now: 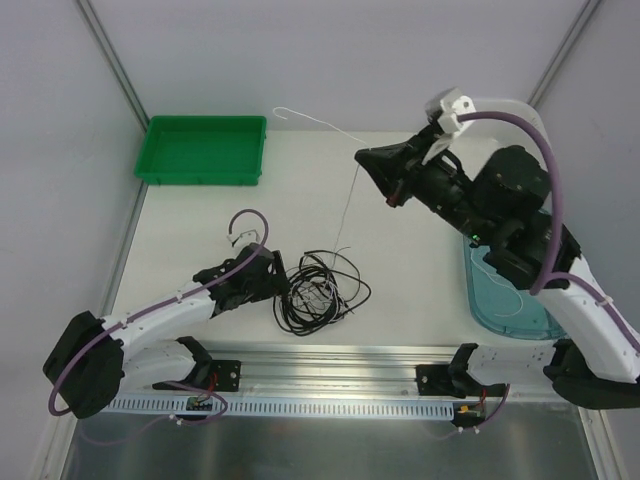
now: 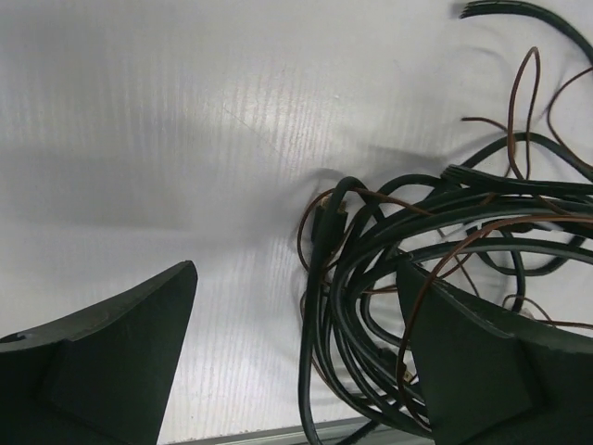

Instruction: Untangle the cables

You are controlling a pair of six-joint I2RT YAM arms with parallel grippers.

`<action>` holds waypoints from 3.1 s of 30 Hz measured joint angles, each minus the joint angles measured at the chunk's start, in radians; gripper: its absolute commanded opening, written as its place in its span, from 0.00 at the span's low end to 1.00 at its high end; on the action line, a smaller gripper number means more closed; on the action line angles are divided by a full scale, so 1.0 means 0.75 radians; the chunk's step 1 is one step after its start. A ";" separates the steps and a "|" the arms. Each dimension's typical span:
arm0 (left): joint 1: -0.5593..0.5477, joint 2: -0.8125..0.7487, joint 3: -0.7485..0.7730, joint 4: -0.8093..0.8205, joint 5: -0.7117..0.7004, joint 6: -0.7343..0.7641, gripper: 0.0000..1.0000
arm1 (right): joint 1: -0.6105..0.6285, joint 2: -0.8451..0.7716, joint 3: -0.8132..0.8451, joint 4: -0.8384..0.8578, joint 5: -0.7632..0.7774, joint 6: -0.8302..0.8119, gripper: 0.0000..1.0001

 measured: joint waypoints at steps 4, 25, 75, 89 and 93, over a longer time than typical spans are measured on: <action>0.000 0.067 -0.031 0.049 0.001 -0.015 0.86 | -0.002 -0.144 -0.139 0.103 0.059 -0.023 0.01; 0.003 0.382 0.034 0.395 -0.022 -0.048 0.52 | -0.045 -0.242 -0.036 0.163 0.681 -0.455 0.01; 0.186 -0.101 0.048 -0.269 -0.080 0.264 0.15 | -0.320 0.849 -0.496 -0.017 -0.618 -0.351 0.63; 0.186 -0.153 0.001 -0.268 -0.091 0.205 0.12 | -0.320 1.103 -0.363 -0.043 -0.735 -0.453 0.01; 0.186 -0.120 -0.013 -0.267 -0.111 0.174 0.11 | -0.319 0.931 -0.394 -0.103 -0.696 -0.451 0.01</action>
